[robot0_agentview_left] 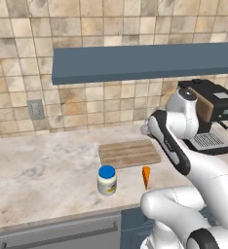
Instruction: Retrieve the reheated potato from the microwave, then place the potato, cheese, and condiment on the cutting board.
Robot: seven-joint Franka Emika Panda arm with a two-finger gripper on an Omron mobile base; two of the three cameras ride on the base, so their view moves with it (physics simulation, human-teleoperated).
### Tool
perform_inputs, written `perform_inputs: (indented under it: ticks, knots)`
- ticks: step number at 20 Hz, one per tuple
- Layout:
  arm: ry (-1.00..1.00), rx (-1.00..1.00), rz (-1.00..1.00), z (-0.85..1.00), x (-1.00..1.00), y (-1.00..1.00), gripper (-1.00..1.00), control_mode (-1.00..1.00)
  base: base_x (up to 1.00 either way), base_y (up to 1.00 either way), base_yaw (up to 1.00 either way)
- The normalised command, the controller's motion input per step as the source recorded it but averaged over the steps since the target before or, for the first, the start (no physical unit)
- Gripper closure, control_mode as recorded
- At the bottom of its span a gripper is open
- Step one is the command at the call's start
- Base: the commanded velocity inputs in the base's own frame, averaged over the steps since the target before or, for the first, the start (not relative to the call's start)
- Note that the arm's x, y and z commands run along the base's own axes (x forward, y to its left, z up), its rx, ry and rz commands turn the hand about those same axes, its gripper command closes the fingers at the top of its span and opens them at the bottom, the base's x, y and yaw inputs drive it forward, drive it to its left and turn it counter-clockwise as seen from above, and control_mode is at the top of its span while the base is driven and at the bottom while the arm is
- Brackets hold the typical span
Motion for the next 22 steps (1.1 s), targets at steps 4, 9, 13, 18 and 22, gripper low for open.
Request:
perform_inputs:
  ticks: [4, 9, 13, 18, 22]
  knots:
    - [0.00, -0.04, 0.00, -0.49, 0.38, -0.10, 1.00, -1.00, 0.00, 0.00, 0.00]
    - [0.03, -0.02, 0.00, -0.41, 0.53, -0.04, 1.00, -1.00, 0.00, 0.00, 0.00]
    - [0.05, -0.04, 0.00, -0.36, 0.49, 0.00, 1.00, -1.00, 0.00, 0.00, 0.00]
    - [0.05, -0.03, 0.00, -0.35, 0.36, -0.07, 1.00, -1.00, 0.00, 0.00, 0.00]
    - [0.04, 0.00, 0.00, -0.35, 0.15, -0.12, 1.00, -1.00, 0.00, 0.00, 0.00]
